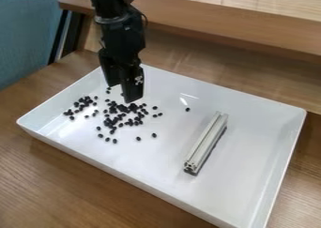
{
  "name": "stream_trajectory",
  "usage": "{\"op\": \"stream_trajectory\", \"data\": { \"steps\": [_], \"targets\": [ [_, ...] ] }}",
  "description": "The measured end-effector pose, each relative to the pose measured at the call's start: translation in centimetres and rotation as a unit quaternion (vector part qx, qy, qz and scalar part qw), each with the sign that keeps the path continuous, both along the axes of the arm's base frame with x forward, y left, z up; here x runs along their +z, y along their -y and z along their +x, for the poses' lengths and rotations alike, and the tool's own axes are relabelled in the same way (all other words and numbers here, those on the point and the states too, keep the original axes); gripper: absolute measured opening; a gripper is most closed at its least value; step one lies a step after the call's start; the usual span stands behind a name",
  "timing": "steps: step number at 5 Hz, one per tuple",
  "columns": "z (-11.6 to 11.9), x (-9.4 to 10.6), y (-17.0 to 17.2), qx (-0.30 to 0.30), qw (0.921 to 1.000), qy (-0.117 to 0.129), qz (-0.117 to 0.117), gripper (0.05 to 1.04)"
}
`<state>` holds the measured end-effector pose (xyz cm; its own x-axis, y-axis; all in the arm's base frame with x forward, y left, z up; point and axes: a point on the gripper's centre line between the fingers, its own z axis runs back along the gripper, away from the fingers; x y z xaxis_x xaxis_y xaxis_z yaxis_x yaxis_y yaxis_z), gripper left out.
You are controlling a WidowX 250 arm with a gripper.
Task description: Sweep into pile
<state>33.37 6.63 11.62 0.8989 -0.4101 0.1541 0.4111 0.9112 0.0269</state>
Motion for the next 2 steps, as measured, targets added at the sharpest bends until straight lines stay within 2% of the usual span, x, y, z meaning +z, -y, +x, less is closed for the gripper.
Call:
{"op": "stream_trajectory", "data": {
  "steps": [1, 2],
  "targets": [
    [0.0, -1.0, 0.1, 0.003, 0.9999, -0.015, -0.006, 1.0],
    [0.6, -1.6, 2.5, 0.001, 0.9996, -0.017, -0.023, 1.0]
  ]
}}
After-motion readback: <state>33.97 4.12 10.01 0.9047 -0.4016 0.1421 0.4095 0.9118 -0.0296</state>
